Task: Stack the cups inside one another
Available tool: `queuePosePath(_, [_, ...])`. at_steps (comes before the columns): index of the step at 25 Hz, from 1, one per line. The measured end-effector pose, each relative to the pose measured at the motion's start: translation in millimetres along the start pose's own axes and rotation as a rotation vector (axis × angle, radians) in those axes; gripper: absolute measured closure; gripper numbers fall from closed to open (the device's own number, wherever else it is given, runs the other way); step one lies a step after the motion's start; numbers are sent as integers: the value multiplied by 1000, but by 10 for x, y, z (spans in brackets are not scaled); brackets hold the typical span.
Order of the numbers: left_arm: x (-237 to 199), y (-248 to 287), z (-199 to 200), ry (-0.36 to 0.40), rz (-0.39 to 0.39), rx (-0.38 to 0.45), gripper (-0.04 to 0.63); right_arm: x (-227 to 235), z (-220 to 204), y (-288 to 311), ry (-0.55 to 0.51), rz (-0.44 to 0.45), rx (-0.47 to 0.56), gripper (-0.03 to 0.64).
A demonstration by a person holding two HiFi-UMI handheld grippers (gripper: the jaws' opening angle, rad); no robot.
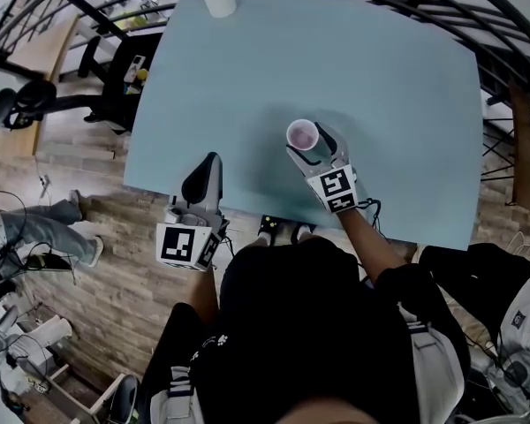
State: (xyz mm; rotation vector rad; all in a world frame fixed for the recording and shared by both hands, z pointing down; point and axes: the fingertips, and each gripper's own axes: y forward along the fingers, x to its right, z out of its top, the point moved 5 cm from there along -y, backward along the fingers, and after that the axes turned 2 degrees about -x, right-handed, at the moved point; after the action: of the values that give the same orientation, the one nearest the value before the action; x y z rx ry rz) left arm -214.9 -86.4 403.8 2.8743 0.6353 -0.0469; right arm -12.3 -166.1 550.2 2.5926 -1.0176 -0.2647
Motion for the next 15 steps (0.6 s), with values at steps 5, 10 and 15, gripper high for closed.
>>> queuePosePath(5, [17,-16,5,-5,-2,8,603,-13,-34,18,10,2,-10,264])
queuePosePath(10, [33,-41,-7,-3,-1,7,603,-14,-68,15,10,3,-10,259])
queuePosePath(15, [10,-75,-35,-7,5,4,603,0,-13,11,15,-6,17,247])
